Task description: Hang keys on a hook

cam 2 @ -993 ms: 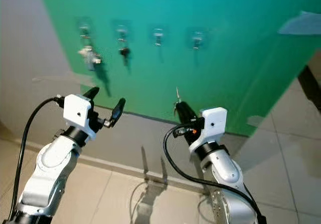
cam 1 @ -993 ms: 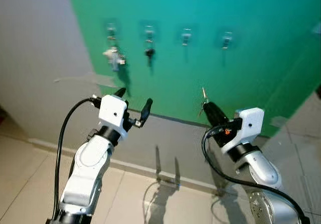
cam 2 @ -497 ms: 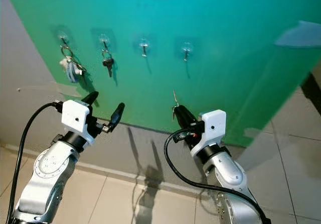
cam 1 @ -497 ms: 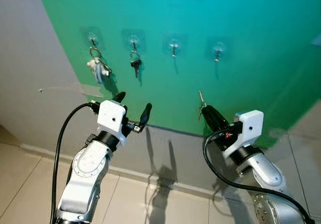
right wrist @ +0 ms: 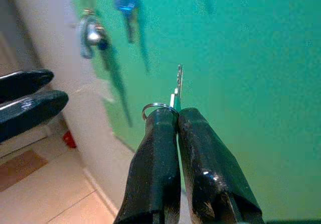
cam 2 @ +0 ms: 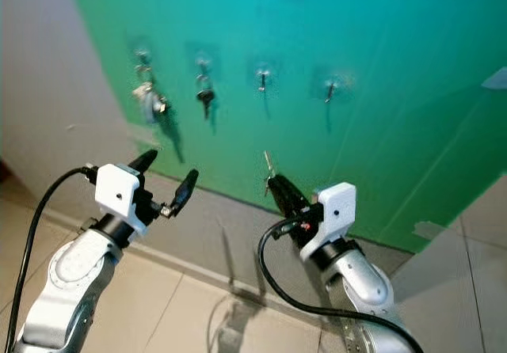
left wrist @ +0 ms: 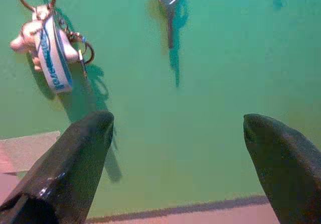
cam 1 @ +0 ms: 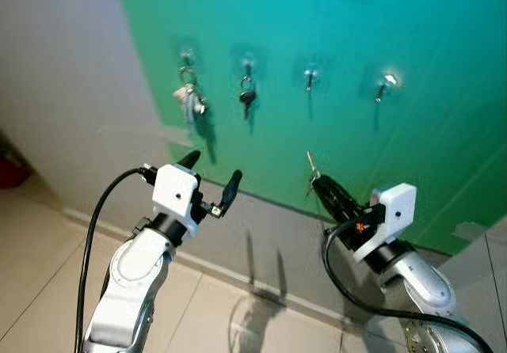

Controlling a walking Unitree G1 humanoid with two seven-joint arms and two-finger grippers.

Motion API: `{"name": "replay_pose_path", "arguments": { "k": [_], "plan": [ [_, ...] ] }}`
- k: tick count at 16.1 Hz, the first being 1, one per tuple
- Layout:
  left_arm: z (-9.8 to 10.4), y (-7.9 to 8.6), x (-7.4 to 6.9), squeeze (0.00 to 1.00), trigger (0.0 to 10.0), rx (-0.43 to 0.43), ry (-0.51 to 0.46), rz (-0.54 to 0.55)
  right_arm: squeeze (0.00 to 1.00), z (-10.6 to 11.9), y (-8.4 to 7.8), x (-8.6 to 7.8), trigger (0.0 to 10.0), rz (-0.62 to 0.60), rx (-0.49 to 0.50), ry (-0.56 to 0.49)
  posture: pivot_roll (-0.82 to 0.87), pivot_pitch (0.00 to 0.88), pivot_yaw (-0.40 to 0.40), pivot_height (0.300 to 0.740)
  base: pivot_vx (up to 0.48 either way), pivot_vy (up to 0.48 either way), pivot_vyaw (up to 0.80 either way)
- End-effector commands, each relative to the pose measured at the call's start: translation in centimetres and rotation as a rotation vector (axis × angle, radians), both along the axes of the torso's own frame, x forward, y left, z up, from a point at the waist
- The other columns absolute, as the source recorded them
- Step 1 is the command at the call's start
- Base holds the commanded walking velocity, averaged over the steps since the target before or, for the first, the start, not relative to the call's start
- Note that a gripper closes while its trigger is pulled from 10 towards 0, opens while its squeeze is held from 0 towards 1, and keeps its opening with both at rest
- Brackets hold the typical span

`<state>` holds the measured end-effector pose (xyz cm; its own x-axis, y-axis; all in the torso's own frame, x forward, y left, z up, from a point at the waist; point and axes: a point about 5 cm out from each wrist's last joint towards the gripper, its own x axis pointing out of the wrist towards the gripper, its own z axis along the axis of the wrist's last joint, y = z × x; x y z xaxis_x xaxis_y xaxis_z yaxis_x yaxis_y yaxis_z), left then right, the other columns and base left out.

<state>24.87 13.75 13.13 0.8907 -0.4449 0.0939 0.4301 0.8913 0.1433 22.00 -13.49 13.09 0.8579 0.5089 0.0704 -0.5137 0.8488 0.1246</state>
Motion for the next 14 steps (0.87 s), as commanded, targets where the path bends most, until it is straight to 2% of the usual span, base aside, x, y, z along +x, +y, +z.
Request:
{"name": "replay_pose_path", "arguments": {
  "k": [1,3,7,10,14],
  "plan": [
    [0.4,-0.4,-0.3,0.00,10.0,-0.004,-0.010,-0.027,0.00,1.1,-0.2,-0.1,10.0,0.016,0.006,-0.049,-0.08,0.000,0.039,0.740,0.000,0.000,0.00],
    [0.3,-0.4,-0.3,0.00,10.0,0.002,-0.007,-0.030,0.00,1.4,-0.4,0.3,10.0,0.016,0.004,-0.061,-0.08,0.000,0.039,0.740,0.000,0.000,0.00],
    [0.1,-0.4,-0.3,0.00,10.0,0.004,-0.005,-0.023,0.00,1.8,0.2,0.4,10.0,0.050,0.003,-0.077,-0.09,0.000,0.031,0.740,0.000,0.000,0.00],
    [0.3,-0.3,-0.1,0.00,10.0,0.003,-0.007,-0.012,0.00,2.7,1.0,0.7,10.0,0.076,0.049,-0.101,-0.08,0.000,0.029,0.740,0.000,0.000,0.00],
    [0.5,-0.1,-0.2,0.00,10.0,0.005,-0.019,-0.042,0.00,5.2,2.8,1.3,10.0,0.213,0.106,-0.166,-0.07,0.000,0.023,0.740,0.000,0.000,0.00]
  ]
}}
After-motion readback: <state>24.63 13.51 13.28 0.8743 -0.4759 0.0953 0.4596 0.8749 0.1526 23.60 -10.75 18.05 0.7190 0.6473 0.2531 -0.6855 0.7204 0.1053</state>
